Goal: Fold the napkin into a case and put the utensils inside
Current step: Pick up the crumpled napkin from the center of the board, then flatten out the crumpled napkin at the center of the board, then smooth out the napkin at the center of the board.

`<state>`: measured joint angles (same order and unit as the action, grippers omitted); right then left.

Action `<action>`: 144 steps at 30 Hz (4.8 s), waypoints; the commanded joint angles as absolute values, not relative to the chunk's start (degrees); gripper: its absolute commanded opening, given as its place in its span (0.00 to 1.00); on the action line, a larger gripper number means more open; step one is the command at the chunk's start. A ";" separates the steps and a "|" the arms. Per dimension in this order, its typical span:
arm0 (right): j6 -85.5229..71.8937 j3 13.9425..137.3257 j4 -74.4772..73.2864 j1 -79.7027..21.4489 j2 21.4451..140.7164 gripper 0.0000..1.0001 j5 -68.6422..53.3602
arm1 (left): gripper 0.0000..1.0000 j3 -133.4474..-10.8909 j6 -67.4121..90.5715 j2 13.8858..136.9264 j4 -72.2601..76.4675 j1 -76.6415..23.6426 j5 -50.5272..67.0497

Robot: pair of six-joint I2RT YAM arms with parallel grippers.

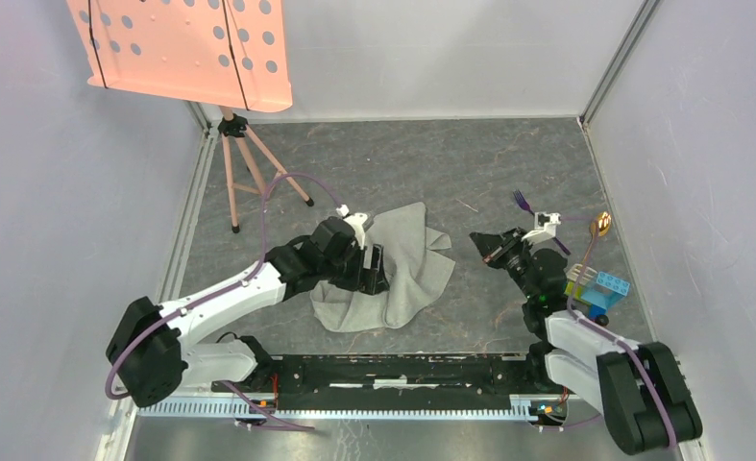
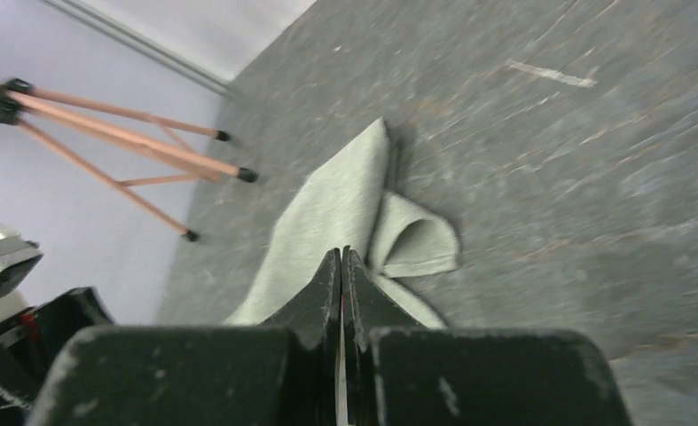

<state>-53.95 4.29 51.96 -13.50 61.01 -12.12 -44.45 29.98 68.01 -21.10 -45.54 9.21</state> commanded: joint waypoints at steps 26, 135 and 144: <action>-11.43 46.05 -12.43 -37.53 92.67 0.83 14.99 | 0.10 -44.24 32.74 75.91 -27.15 -46.41 -11.12; -41.69 31.35 -34.34 -32.08 57.73 0.00 9.58 | 0.90 -31.16 69.83 60.69 -38.29 -35.36 -6.15; -42.57 39.70 -57.56 -32.08 50.25 0.00 11.19 | 0.92 -38.70 64.88 60.35 -47.71 -35.33 -11.15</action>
<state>-42.00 37.28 -44.47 -31.79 52.05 9.82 -34.81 67.83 61.21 -44.66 -35.68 -8.10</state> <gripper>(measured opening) 0.010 0.909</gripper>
